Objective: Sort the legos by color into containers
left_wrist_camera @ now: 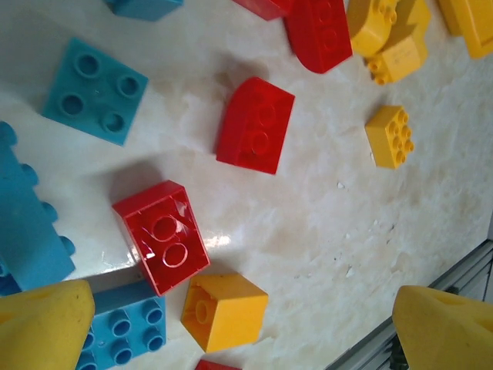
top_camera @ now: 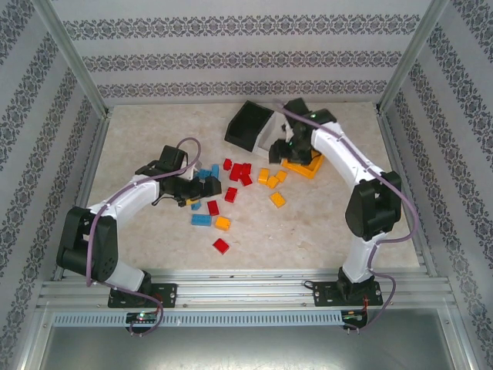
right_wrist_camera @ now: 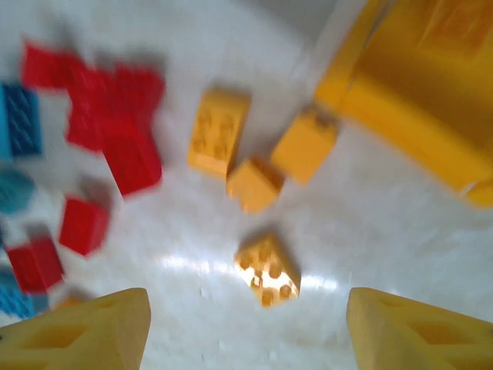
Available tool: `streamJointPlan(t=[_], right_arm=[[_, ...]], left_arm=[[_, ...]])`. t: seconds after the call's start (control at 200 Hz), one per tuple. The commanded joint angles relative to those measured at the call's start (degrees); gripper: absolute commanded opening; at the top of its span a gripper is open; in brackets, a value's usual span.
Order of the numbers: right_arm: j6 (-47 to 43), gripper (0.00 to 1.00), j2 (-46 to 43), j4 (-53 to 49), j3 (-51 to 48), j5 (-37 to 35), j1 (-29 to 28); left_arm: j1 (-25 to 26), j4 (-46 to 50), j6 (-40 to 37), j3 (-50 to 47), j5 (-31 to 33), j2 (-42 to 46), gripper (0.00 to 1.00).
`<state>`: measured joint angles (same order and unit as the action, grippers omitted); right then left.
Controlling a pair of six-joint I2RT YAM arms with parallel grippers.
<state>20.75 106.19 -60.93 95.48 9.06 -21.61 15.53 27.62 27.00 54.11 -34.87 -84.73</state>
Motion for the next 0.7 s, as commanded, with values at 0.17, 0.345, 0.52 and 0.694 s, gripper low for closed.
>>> streamJointPlan(t=[0.17,0.345,0.52,0.694], right_arm=[[-4.1,0.77,-0.5,-0.7,-12.8,-1.7,-6.2],[-4.0,0.78,2.6,1.3,-13.7,-1.4,-7.5],[-4.7,0.75,6.0,2.2,-12.2,-2.2,-7.4],[-4.9,0.71,9.5,2.6,-10.0,-2.1,-6.8]], left_arm=[[1.5,-2.1,0.8,-3.5,3.7,5.9,1.00],[1.5,-3.3,2.8,-3.1,2.9,5.1,1.00],[1.5,-2.6,3.0,-3.2,3.3,5.9,1.00],[1.5,-1.3,2.5,-3.5,3.9,6.3,1.00]])
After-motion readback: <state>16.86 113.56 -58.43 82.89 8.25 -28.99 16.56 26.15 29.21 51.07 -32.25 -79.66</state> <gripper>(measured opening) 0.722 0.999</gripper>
